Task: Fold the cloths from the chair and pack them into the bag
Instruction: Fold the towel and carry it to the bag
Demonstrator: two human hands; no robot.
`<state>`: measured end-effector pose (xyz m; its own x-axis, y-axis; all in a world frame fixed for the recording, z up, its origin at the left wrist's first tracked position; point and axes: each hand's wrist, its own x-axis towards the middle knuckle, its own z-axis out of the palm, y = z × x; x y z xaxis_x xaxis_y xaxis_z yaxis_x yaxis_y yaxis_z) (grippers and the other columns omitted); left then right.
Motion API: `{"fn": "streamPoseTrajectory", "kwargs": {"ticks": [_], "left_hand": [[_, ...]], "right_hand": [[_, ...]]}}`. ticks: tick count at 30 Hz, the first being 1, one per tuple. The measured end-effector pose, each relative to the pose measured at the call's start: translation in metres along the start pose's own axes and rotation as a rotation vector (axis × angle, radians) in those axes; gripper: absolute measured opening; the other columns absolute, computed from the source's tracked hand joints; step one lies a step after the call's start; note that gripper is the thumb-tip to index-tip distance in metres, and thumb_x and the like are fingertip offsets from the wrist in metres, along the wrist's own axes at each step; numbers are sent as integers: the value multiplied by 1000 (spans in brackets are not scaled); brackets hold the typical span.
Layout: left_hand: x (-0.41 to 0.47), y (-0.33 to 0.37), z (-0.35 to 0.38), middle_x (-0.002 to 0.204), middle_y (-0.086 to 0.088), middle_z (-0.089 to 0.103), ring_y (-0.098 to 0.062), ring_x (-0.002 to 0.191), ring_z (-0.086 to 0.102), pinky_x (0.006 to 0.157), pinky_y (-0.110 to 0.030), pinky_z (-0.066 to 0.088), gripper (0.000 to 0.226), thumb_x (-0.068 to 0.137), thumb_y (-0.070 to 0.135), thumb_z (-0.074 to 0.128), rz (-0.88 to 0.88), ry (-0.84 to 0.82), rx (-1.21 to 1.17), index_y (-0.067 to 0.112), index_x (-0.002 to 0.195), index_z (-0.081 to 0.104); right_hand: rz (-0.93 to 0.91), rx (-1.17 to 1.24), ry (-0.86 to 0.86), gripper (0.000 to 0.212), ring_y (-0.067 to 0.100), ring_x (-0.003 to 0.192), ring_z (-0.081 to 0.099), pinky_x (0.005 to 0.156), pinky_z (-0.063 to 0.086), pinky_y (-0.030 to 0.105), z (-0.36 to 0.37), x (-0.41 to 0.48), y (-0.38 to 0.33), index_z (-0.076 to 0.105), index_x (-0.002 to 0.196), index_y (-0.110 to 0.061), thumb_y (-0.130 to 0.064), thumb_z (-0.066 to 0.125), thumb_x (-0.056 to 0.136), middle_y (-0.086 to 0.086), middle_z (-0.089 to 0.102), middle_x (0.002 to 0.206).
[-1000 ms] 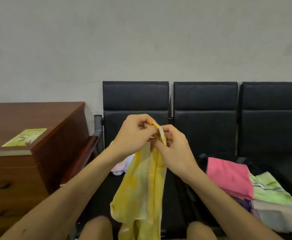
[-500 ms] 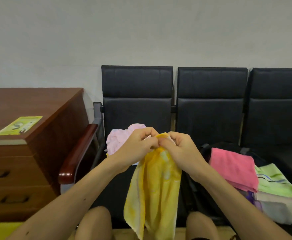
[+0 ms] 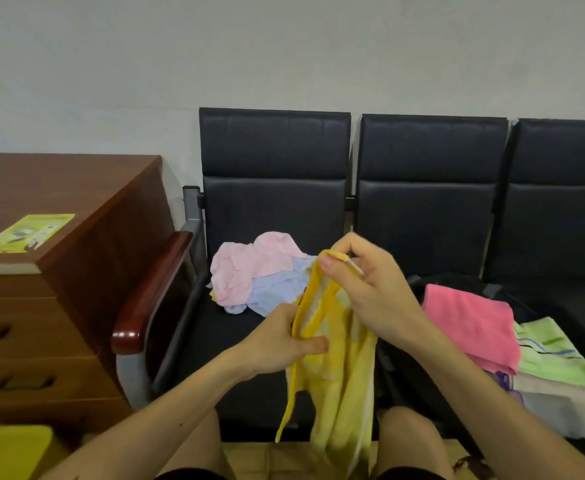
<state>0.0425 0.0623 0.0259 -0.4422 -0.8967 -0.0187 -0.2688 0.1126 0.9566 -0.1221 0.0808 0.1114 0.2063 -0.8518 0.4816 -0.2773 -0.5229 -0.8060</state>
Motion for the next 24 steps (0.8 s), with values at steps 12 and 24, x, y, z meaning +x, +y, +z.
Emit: {"fn": "streamPoseTrajectory", "kwargs": {"ticks": [12,24], "left_hand": [[-8,-17,-68,67,-8,50,-18,66,47,65,-38,40,29,63,18,60,-123,-16,279,-9,68,50],[-26,32,-127,66,0,68,-18,70,65,63,-25,50,30,89,4,57,-54,203,836,19,68,72]], "right_hand": [[-107,-137,597,16,-4,62,47,57,37,14,-44,0,9,53,85,-10,-15,55,100,-4,49,68],[482,93,240,22,17,77,74,66,61,33,-58,-59,58,75,86,-10,-25,61,94,6,77,82]]}}
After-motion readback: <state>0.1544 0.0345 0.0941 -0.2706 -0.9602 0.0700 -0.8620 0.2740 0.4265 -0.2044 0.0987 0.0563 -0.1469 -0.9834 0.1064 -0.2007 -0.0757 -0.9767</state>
